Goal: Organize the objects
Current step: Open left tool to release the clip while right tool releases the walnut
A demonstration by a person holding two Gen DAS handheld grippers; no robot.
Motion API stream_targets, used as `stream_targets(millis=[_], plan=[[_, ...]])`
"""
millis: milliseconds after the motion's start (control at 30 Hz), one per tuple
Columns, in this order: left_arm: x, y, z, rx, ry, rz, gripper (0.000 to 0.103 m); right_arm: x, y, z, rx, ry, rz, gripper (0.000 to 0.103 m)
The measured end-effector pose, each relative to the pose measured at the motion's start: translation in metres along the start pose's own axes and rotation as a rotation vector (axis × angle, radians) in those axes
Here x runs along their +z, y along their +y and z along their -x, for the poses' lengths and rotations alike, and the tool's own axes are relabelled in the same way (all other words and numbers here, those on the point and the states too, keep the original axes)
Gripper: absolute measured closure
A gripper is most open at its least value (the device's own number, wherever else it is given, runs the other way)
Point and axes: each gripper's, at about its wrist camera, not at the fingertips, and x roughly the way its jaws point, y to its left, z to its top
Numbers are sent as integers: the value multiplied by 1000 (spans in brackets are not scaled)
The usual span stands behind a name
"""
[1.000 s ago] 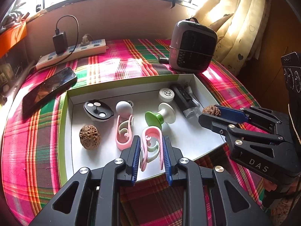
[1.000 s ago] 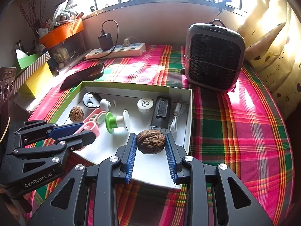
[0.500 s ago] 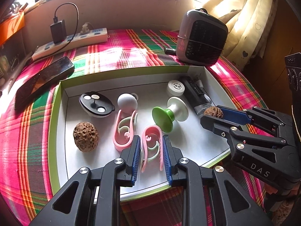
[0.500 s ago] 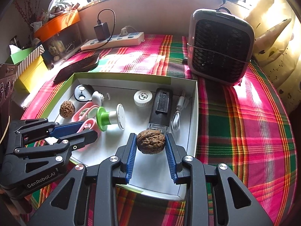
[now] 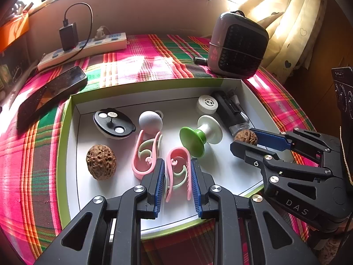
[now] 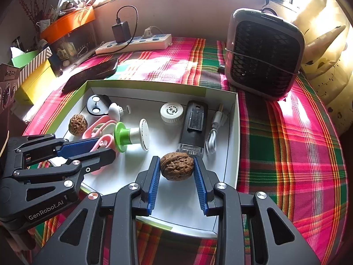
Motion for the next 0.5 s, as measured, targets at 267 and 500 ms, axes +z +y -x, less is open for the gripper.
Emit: stream_targets(millis=[267,500], plan=[[0,-1,0,-2,1,-1,80,-1,2,0,-4,0,2,71],[1,-3,-1,-4,3,-8,75,-1,5,1,-12,0,2,71]])
